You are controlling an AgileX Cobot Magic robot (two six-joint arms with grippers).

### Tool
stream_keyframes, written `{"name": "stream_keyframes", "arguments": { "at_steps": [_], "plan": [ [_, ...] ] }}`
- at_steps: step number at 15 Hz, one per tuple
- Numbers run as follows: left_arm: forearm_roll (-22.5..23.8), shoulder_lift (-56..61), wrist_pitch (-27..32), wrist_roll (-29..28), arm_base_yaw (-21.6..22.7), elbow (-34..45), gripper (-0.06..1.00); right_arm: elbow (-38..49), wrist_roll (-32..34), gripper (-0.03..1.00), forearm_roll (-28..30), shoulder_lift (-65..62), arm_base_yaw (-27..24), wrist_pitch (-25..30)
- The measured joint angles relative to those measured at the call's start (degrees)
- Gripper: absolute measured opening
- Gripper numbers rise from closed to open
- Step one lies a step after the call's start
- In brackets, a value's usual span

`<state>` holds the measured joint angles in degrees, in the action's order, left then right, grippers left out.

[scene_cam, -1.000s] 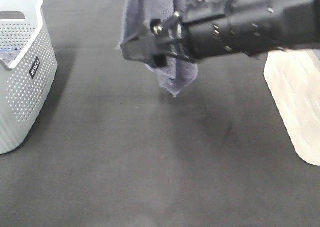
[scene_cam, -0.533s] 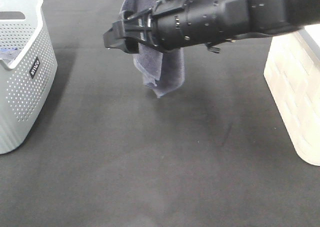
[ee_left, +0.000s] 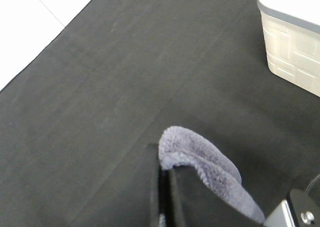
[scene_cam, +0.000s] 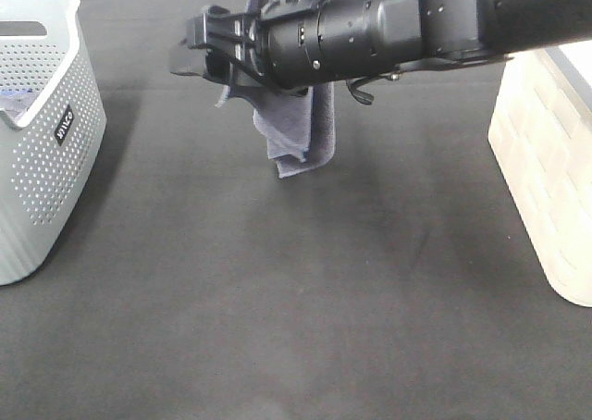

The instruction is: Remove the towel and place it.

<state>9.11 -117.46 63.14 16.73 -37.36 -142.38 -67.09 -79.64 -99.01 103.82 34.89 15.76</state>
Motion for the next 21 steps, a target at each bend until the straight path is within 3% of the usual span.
{"name": "stream_keyframes", "arguments": {
  "at_steps": [3,5,7,12,15,17,21],
  "plan": [
    [0.6,0.0,0.0,-0.1,0.0,0.0,0.00,0.0,0.0,0.75,-0.2,0.3,0.0,-6.6],
    [0.9,0.0,0.0,-0.1,0.0,0.0,0.00,0.0,0.0,0.75,0.5,0.3,0.0,-6.9],
    [1.0,0.0,0.0,-0.1,0.0,0.0,0.00,0.0,0.0,0.75,3.7,0.3,0.0,-6.7],
    [1.0,0.0,0.0,-0.2,0.0,0.0,0.00,0.0,-0.1,0.74,15.7,0.5,0.0,-13.8],
    [1.0,0.0,0.0,-0.2,0.0,0.0,0.00,0.0,0.0,0.70,14.7,0.9,0.0,-17.9],
    [1.0,0.0,0.0,-0.2,0.0,0.0,0.00,0.0,0.5,0.64,10.3,1.0,0.0,-21.4],
    [0.9,0.0,0.0,-0.2,0.0,0.0,0.00,0.0,2.8,0.47,6.8,1.0,0.0,-27.3]
  ]
}}
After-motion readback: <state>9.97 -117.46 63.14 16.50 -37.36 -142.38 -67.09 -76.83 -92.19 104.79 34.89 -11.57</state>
